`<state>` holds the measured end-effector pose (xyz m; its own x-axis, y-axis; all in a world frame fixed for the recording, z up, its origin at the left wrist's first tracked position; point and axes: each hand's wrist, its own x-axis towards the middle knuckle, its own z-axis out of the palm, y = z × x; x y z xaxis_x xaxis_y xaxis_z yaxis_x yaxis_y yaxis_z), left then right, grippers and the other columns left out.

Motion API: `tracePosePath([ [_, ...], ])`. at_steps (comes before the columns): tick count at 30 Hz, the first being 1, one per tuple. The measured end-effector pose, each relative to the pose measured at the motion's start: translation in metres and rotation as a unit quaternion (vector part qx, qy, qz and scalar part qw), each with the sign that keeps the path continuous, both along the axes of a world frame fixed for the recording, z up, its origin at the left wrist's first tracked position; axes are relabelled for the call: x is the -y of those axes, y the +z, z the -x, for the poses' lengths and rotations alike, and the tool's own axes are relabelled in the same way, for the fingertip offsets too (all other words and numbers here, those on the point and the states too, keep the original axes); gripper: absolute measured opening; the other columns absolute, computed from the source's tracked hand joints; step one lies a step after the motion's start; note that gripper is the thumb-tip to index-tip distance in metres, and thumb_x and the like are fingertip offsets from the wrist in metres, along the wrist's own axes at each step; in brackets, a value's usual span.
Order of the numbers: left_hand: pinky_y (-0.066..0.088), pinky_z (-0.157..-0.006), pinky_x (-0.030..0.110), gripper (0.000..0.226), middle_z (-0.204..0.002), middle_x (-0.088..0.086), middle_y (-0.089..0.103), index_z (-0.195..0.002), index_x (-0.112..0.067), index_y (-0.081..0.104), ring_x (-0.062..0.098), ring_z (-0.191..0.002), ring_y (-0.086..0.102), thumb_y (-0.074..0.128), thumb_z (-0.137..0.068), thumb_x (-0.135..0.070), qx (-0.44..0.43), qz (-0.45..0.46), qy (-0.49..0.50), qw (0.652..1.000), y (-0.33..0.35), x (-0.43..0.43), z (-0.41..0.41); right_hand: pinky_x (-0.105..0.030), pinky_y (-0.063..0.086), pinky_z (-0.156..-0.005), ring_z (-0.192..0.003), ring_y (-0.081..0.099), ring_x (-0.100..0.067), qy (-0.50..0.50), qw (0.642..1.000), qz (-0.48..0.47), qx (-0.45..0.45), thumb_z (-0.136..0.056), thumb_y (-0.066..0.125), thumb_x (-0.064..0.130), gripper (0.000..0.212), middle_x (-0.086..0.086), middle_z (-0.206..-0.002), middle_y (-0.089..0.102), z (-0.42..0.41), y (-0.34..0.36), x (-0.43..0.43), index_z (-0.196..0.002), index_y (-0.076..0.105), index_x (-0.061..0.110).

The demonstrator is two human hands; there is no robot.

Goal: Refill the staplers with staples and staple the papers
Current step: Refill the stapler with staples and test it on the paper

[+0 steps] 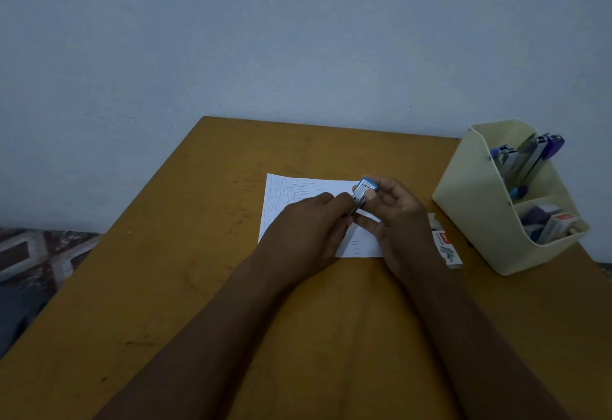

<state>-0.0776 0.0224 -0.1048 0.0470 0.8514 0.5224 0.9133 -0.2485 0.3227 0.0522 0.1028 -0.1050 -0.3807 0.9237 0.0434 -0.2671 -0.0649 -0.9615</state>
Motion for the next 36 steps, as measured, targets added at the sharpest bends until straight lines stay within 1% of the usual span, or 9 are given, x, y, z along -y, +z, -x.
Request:
tracePosePath([
  [4, 0.036, -0.056, 0.02, 0.009, -0.077, -0.001, 0.054, -0.086, -0.017, 0.054, 0.008, -0.064, 0.044, 0.063, -0.088, -0.015, 0.011, -0.06, 0.004, 0.998, 0.002, 0.002, -0.004, -0.03, 0.056, -0.074, -0.092, 0.065, -0.018, -0.002, 1.0, 0.001, 0.003, -0.093, 0.05, 0.003, 0.02, -0.01, -0.105, 0.065, 0.0, -0.001, -0.001, -0.106, 0.061, 0.013],
  [9, 0.034, -0.052, 0.021, 0.018, -0.07, -0.002, 0.052, -0.073, -0.017, 0.047, 0.01, -0.059, 0.044, 0.063, -0.081, -0.013, 0.04, -0.024, -0.002, 0.999, 0.001, 0.006, -0.001, -0.029, 0.055, -0.076, -0.089, 0.064, -0.017, -0.023, 0.999, -0.021, -0.004, -0.093, 0.049, 0.001, 0.021, -0.006, -0.097, 0.066, 0.0, 0.002, 0.0, -0.105, 0.061, 0.013],
  [11, 0.04, -0.057, 0.023, 0.007, -0.075, -0.007, 0.053, -0.085, -0.015, 0.056, 0.008, -0.062, 0.048, 0.062, -0.081, -0.016, 0.056, 0.003, -0.007, 0.998, -0.001, 0.007, 0.001, -0.029, 0.055, -0.076, -0.086, 0.064, -0.013, -0.032, 0.999, -0.034, -0.009, -0.092, 0.049, 0.0, 0.022, -0.003, -0.094, 0.066, 0.0, 0.003, 0.0, -0.102, 0.061, 0.015],
  [14, 0.047, -0.06, 0.027, 0.034, -0.08, -0.007, 0.058, -0.117, -0.017, 0.06, 0.008, -0.067, 0.053, 0.059, -0.084, -0.02, 0.042, 0.013, -0.004, 0.999, -0.003, 0.005, 0.001, -0.028, 0.053, -0.077, -0.086, 0.064, -0.009, -0.024, 0.998, -0.049, -0.011, -0.092, 0.05, 0.001, 0.022, -0.001, -0.095, 0.067, 0.0, 0.003, 0.0, -0.101, 0.061, 0.017],
  [17, 0.046, -0.056, 0.03, 0.057, -0.076, -0.001, 0.057, -0.141, -0.022, 0.043, 0.014, -0.067, 0.054, 0.056, -0.086, -0.018, -0.009, 0.009, -0.006, 1.0, -0.006, 0.003, 0.002, -0.029, 0.053, -0.081, -0.091, 0.064, -0.009, -0.015, 0.998, -0.055, -0.011, -0.092, 0.05, 0.003, 0.022, -0.001, -0.099, 0.067, -0.001, 0.004, 0.0, -0.102, 0.062, 0.018],
  [20, 0.046, -0.054, 0.034, 0.066, -0.079, 0.001, 0.053, -0.149, -0.022, 0.027, 0.015, -0.069, 0.051, 0.051, -0.088, -0.018, -0.037, 0.028, -0.008, 0.999, -0.006, 0.002, 0.001, -0.031, 0.052, -0.084, -0.095, 0.064, -0.01, -0.009, 0.998, -0.056, -0.012, -0.093, 0.051, 0.005, 0.021, 0.0, -0.1, 0.067, -0.002, 0.002, 0.0, -0.103, 0.062, 0.019],
  [26, 0.048, -0.051, 0.035, 0.06, -0.088, 0.003, 0.056, -0.146, -0.023, 0.039, 0.018, -0.076, 0.055, 0.031, -0.087, -0.03, -0.072, 0.033, -0.004, 0.997, -0.008, 0.002, 0.002, -0.026, 0.053, -0.078, -0.09, 0.064, -0.01, -0.015, 0.999, -0.04, -0.02, -0.093, 0.049, 0.003, 0.022, -0.002, -0.098, 0.066, -0.002, 0.001, -0.002, -0.105, 0.062, 0.017],
  [32, 0.047, -0.055, 0.03, 0.04, -0.089, 0.001, 0.062, -0.126, -0.018, 0.059, 0.016, -0.073, 0.058, 0.047, -0.088, -0.02, -0.022, 0.018, -0.004, 1.0, -0.007, 0.003, 0.001, -0.025, 0.053, -0.075, -0.089, 0.064, -0.012, -0.016, 0.999, -0.034, -0.025, -0.093, 0.05, 0.004, 0.021, -0.003, -0.098, 0.067, -0.001, 0.001, -0.003, -0.104, 0.062, 0.018],
  [36, 0.045, -0.064, 0.023, 0.032, -0.095, -0.005, 0.064, -0.122, -0.022, 0.057, 0.003, -0.071, 0.049, 0.056, -0.09, -0.021, 0.034, 0.027, 0.009, 0.999, -0.007, 0.003, 0.001, -0.028, 0.053, -0.077, -0.091, 0.063, -0.013, -0.012, 0.999, -0.031, -0.024, -0.093, 0.05, 0.005, 0.021, -0.002, -0.097, 0.066, -0.001, 0.001, -0.003, -0.104, 0.062, 0.018],
])
